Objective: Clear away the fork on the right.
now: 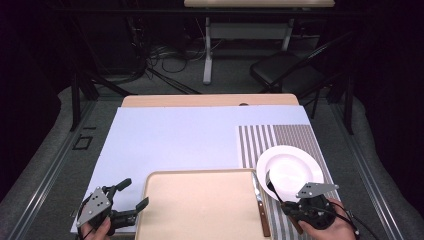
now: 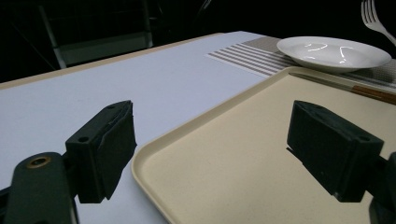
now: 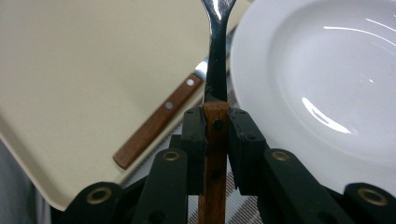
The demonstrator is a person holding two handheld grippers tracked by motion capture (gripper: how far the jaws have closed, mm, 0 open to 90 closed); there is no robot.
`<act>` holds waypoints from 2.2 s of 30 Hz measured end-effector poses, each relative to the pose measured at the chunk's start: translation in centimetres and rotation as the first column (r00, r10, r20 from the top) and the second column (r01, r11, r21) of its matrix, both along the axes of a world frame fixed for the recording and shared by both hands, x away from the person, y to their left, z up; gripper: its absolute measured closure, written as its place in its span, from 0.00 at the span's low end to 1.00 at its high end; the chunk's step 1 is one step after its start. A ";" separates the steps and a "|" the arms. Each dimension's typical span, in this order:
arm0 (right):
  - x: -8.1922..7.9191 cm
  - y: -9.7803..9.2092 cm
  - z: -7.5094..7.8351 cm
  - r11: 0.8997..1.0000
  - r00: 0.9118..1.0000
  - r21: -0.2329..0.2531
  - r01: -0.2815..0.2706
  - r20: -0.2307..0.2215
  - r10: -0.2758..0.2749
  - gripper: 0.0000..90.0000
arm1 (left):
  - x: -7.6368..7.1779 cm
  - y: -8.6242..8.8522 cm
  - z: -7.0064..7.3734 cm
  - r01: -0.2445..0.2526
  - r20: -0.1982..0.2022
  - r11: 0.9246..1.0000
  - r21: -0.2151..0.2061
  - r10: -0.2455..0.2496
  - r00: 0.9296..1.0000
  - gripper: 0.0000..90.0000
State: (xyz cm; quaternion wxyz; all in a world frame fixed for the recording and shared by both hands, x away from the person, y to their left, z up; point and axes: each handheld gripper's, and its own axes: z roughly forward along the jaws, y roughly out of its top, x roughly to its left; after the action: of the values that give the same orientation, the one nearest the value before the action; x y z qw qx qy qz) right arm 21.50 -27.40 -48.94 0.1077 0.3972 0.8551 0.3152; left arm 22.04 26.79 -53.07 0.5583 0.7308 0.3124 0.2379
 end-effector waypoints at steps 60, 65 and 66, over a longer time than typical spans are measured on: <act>2.6 9.2 -2.8 0.991 0.997 0.132 -0.010 -0.072 0.019 0.86 | -0.1 0.2 0.1 -0.001 0.009 1.000 -0.003 0.001 1.000 0.17; 3.1 9.3 -3.8 0.989 0.996 0.149 0.017 -0.091 -0.003 0.86 | -0.1 0.3 0.1 -0.003 0.008 1.000 -0.003 0.003 1.000 0.17; 3.1 9.4 -4.0 0.989 0.996 0.145 0.023 -0.092 -0.010 0.86 | -0.1 0.2 0.1 -0.003 0.008 1.000 -0.003 0.003 1.000 0.17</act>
State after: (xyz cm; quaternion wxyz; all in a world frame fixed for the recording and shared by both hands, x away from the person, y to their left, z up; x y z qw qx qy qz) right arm 24.64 -18.02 -52.95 0.0420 0.4252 0.8305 0.3574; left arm 21.93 27.04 -52.96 0.5603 0.7286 0.3117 0.2410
